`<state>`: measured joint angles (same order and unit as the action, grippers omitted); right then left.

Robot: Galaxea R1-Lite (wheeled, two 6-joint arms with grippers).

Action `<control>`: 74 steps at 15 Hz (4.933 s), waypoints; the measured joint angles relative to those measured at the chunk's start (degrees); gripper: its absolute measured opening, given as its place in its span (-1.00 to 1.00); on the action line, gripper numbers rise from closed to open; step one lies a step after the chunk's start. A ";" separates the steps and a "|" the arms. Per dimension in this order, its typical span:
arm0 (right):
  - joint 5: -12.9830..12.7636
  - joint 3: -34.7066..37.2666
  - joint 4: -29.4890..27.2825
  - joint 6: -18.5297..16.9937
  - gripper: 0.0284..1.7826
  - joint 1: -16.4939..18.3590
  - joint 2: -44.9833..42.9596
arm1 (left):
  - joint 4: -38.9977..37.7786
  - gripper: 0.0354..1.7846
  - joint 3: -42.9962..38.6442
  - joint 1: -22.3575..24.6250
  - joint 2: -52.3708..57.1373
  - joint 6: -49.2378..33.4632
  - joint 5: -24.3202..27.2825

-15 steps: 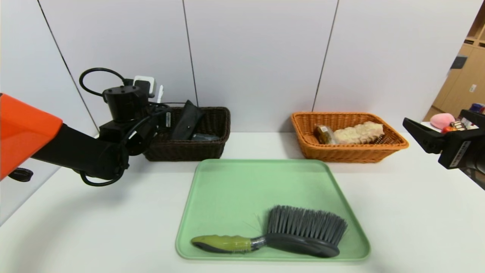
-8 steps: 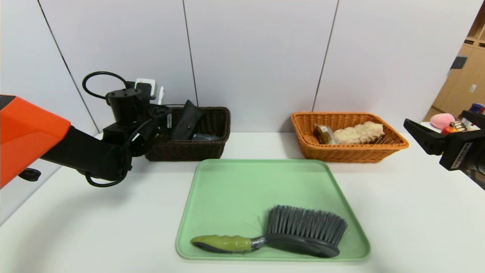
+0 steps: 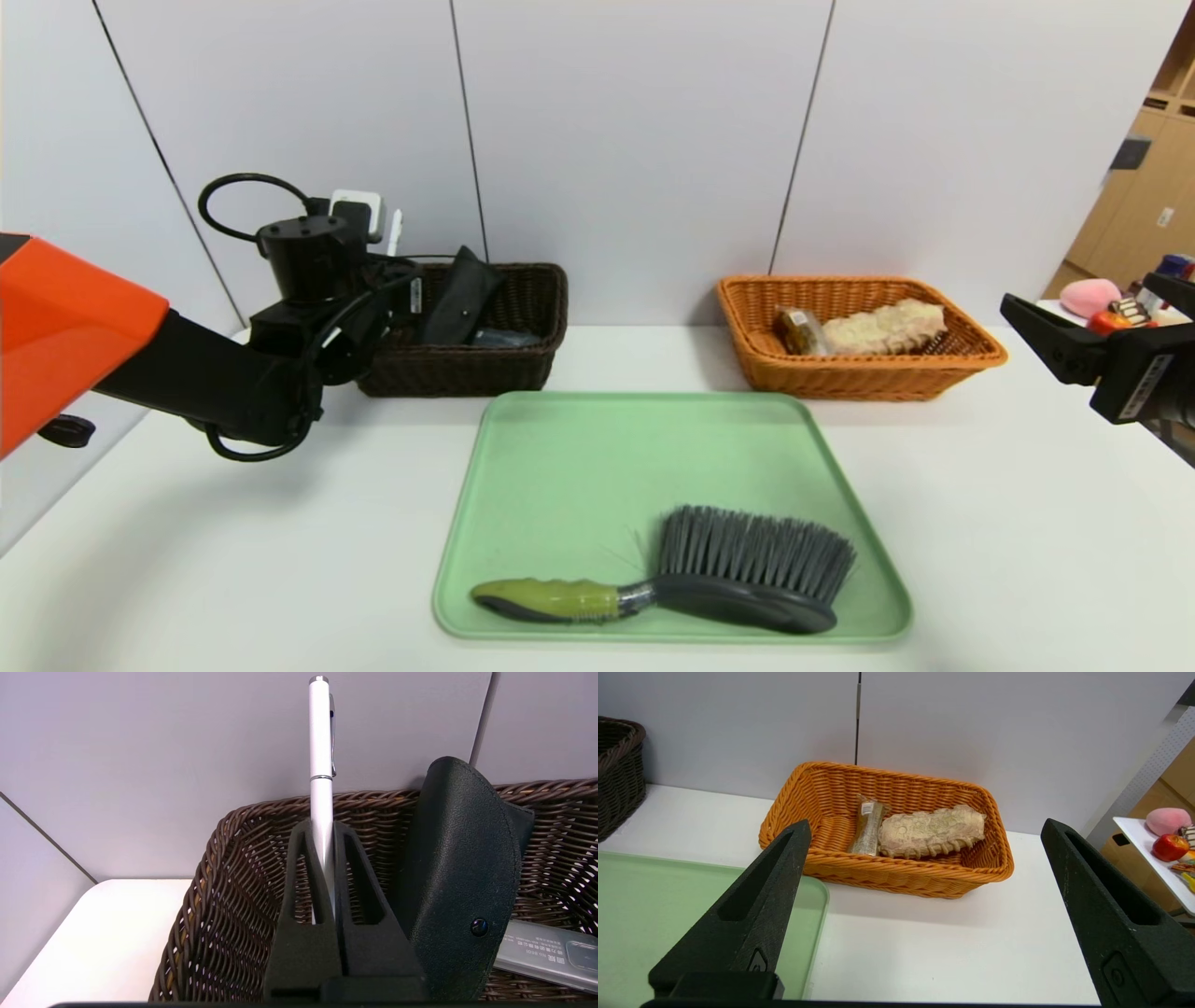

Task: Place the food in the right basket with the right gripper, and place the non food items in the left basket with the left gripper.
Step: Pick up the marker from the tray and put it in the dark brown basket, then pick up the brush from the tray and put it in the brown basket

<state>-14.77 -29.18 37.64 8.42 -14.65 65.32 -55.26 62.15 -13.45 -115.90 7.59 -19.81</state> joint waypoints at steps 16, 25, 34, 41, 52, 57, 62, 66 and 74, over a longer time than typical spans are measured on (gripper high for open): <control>0.09 0.35 -0.28 -0.11 0.90 0.00 -2.08 | -2.40 0.45 -4.18 -0.13 5.49 2.40 2.73; 0.11 1.55 -0.11 -0.57 0.90 0.11 -2.73 | 24.31 0.76 -13.70 -5.55 24.27 28.56 36.32; 0.15 2.45 -0.16 -0.49 0.90 0.00 -4.07 | 42.03 0.86 -12.04 -26.14 26.28 35.49 34.63; 1.39 3.44 0.00 -0.60 0.90 -0.22 -5.12 | 64.29 0.88 2.23 -30.34 25.47 29.34 42.33; 4.22 3.44 0.00 -0.99 0.90 -0.34 -7.94 | 74.57 0.89 10.90 -31.12 12.46 32.84 45.39; 4.19 3.39 0.00 -1.01 0.90 -0.34 -8.44 | 74.55 0.89 11.08 -30.90 9.36 32.87 44.86; 4.19 3.56 -0.22 -1.01 0.90 -0.33 -9.31 | 74.36 0.89 10.78 -30.84 7.27 32.89 44.40; 4.19 3.96 -0.49 -1.01 0.90 -0.33 -10.03 | 69.12 0.89 10.57 -30.68 5.03 32.67 42.94; 4.30 4.63 -0.41 -1.51 0.90 -0.34 -10.50 | 66.85 0.89 10.47 -29.14 2.85 32.98 42.79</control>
<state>-10.47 -24.55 37.23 6.91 -14.99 54.82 11.59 72.62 -42.58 -113.04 40.57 22.98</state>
